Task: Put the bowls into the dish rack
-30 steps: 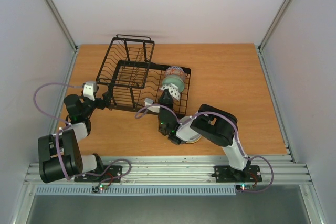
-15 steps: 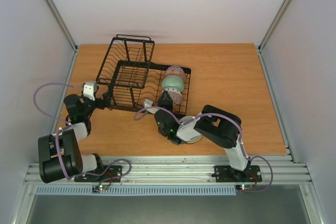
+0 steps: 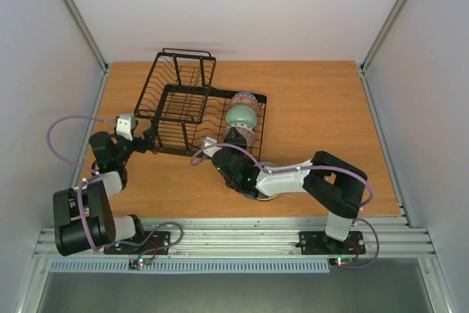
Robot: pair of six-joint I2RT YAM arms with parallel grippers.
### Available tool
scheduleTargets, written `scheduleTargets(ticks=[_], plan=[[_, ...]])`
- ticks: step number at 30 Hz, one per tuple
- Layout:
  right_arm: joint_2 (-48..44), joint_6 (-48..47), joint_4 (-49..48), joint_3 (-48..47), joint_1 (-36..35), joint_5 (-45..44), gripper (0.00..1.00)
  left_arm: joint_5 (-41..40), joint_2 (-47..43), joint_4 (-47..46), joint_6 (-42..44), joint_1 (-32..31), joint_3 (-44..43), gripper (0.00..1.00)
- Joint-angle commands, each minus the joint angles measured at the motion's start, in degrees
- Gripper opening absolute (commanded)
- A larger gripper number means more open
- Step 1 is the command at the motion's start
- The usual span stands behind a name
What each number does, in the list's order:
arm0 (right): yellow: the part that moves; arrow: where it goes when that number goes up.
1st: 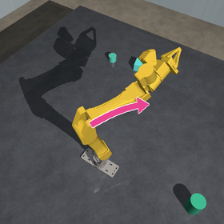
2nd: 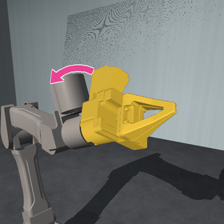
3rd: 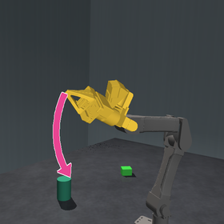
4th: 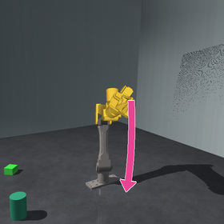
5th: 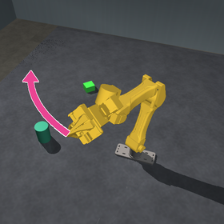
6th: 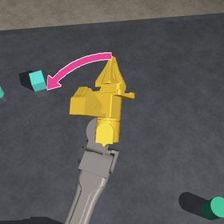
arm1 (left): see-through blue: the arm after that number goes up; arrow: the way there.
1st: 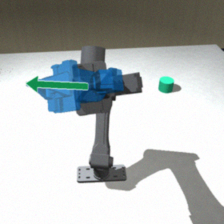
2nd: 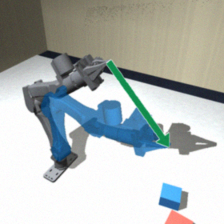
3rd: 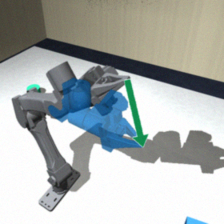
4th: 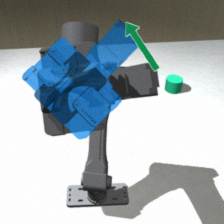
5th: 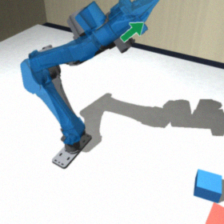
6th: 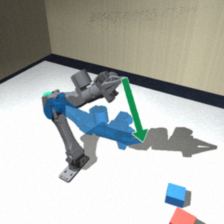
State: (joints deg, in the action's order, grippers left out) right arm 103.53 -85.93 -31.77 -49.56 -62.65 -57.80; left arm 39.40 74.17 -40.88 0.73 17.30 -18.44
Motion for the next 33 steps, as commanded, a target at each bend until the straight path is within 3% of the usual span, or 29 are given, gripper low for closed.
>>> scheduleTargets(ticks=[1, 7, 16, 19, 27, 33], plan=[[-5.88, 10.27, 11.52, -3.09, -1.67, 1.94, 0.39, 1.49, -1.14, -1.68, 1.82, -0.51, -0.99, 0.87], [-16.23, 32.92, 38.06, -8.8, -1.77, 7.97, 0.42, 1.55, -1.31, -1.66, 1.82, -0.51, -0.9, 0.87], [-23.78, 70.3, 70.58, -15.2, -1.69, 4.86, 0.42, 1.64, -1.65, -1.53, 1.82, -0.52, -0.81, 0.87], [-28.14, 82.21, 79.94, -15.54, -1.6, 7.58, 0.39, 1.76, -1.68, -1.51, 1.82, -0.51, -0.81, 0.87], [-38.79, 102.69, 94.06, -13.15, -0.1, 16.28, 0.38, 1.26, -1.8, -1.44, 1.9, -0.52, -0.64, 0.87], [-41.64, 103.04, 94.06, -10.03, 6.32, 29.07, 0.38, 1.08, -1.07, -1.43, 1.91, -0.52, -0.9, 0.87]])
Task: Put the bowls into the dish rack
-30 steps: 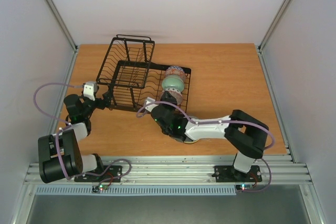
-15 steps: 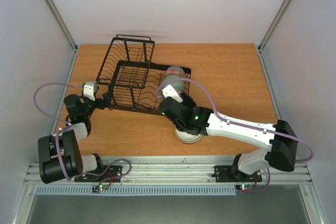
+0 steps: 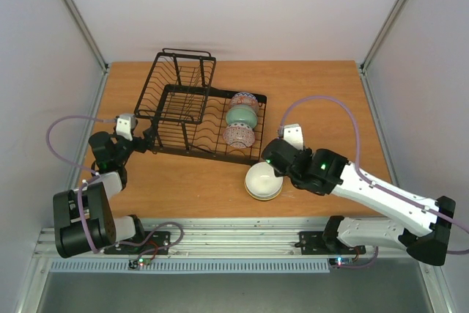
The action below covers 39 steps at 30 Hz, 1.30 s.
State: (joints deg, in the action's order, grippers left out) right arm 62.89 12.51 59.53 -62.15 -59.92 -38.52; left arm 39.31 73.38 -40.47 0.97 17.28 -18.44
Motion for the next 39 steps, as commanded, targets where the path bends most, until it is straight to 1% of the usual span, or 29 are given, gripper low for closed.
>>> scheduleTargets(ticks=[1, 3, 6, 8, 14, 21, 29, 34, 39], plan=[[-1.35, 3.93, 1.76, 3.61, 5.4, 12.2, 0.38, 1.13, -0.22, -1.73, 1.66, -0.49, -0.9, 0.87], [-2.25, 2.85, -0.28, 5.72, 8.79, 16.77, 0.38, 0.97, -0.31, -1.68, 1.73, -0.5, -0.9, 0.87], [-4.11, 1.13, -4.23, 8.86, 12.08, 23.0, 0.36, 0.78, -0.35, -1.5, 1.82, -0.49, -0.89, 0.87], [-4.65, 0.35, -6.13, 10.08, 13.42, 26.48, 0.34, 0.69, -0.3, -1.48, 1.99, -0.49, -0.94, 0.87], [-4.05, -1.07, -9.55, 11.92, 14.98, 31.89, 0.31, 0.78, 0.38, -1.55, 2.0, -0.49, -1.16, 0.87], [-0.79, -1.37, -9.97, 12.89, 15.58, 30.98, 0.3, 0.95, 0.14, -1.54, 1.97, -0.49, -1.16, 0.87], [0.93, -1.26, -9.52, 14.07, 15.54, 28.56, 0.28, 1.03, -0.17, -1.55, 1.93, -0.5, -0.97, 0.87], [2.32, -1.43, -10.42, 15.05, 15.58, 28.68, 0.27, 1.03, -0.26, -1.55, 1.97, -0.49, -0.99, 0.87], [3.94, -1.96, -11.52, 15.66, 15.54, 29.03, 0.23, 0.97, -0.27, -1.55, 1.93, -0.49, -0.99, 0.87]])
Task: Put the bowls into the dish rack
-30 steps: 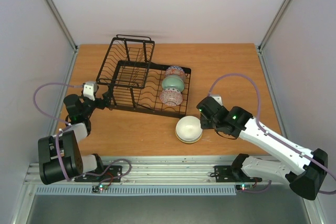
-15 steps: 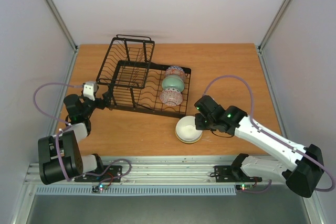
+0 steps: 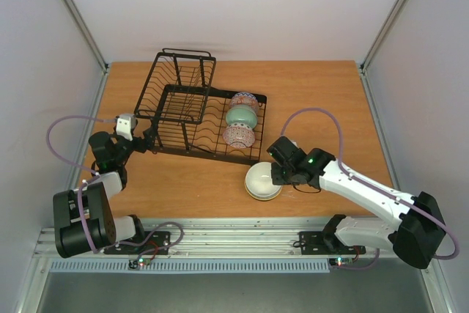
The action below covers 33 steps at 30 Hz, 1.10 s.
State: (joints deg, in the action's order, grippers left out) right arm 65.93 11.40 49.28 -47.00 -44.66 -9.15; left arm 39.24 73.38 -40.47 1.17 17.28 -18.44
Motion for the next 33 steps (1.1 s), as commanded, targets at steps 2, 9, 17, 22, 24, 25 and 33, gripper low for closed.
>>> scheduleTargets(ticks=[2, 9, 17, 22, 24, 25, 33], plan=[[1.04, -0.96, -1.37, 0.62, 0.32, -0.35, 0.2, 1.05, -0.26, -1.51, 1.81, -0.48, -0.97, 0.87], [-0.08, -1.22, -0.87, 0.66, 0.28, -0.64, 0.09, 1.1, -0.08, -1.49, 1.86, -0.5, -1.06, 0.87], [-2.22, -1.38, 0.1, 0.38, 0.28, -1.34, 0.01, 1.27, -0.08, -1.46, 1.82, -0.49, -0.99, 0.87], [-4.14, -1.47, 0.29, 0.05, 0.32, -1.98, 0.01, 1.26, -0.38, -1.56, 1.82, -0.49, -0.91, 0.87], [-5.47, -1.63, -0.08, -0.18, 0.29, -2.46, 0.01, 1.38, -0.56, -1.51, 1.82, -0.49, -0.94, 0.87], [-6.17, -1.73, -0.18, -0.51, 0.28, -2.84, 0.01, 1.85, -0.84, -0.92, 1.5, -0.49, -1.28, 0.87], [-5.43, -6.37, -3.08, -8.4, 0.2, -3.62, 0.01, 12.66, -16.17, 15.21, 3.04, -0.5, -2.67, 0.78]])
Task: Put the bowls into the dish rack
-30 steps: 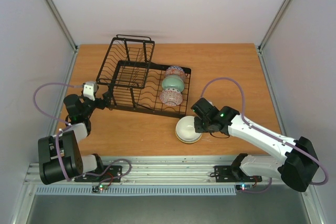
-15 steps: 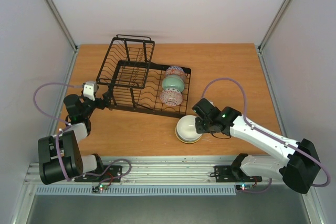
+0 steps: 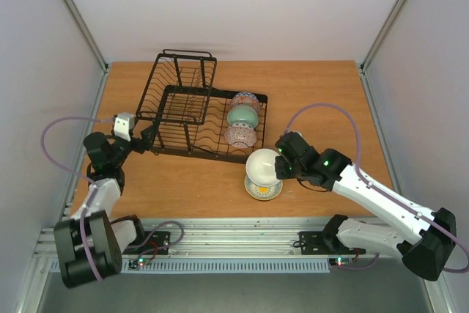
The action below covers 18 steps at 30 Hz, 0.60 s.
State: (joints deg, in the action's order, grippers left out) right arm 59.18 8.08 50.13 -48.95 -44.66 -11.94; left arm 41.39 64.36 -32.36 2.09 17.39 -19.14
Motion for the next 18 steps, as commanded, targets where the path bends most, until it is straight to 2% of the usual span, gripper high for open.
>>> scheduleTargets(ticks=[1, 4, 6, 10, 14, 18], plan=[[2.62, -3.7, -4.23, -7.94, 0.03, -0.42, 0.01, 13.45, -8.28, 8.31, 2.77, -0.6, -2.34, 0.75], [6.6, -5.29, -5.28, -12.01, -0.85, 0.26, 0.01, 23.27, -8.21, 16.78, 3.35, -0.81, -6.0, 0.66], [9.07, -6.09, -6.15, -14.49, -1.47, 0.55, 0.01, 24.5, -8.87, 23.74, 6.29, -1.1, -8.72, 0.63], [13.18, -7.11, -6.95, -17.43, -2.66, 0.3, 0.01, 14.09, -10.84, 35.75, 11.51, -1.04, -12.52, 0.62], [15.7, -7.18, -7.8, -18.98, -3.34, 0.66, 0.01, 3.77, -10.66, 42.88, 17.55, -0.95, -14.12, 0.61], [17.36, -9.46, -7.68, -20.07, -3.66, 0.31, 0.01, -0.48, -12.46, 54.62, 27.58, -0.18, -15.84, 0.46]])
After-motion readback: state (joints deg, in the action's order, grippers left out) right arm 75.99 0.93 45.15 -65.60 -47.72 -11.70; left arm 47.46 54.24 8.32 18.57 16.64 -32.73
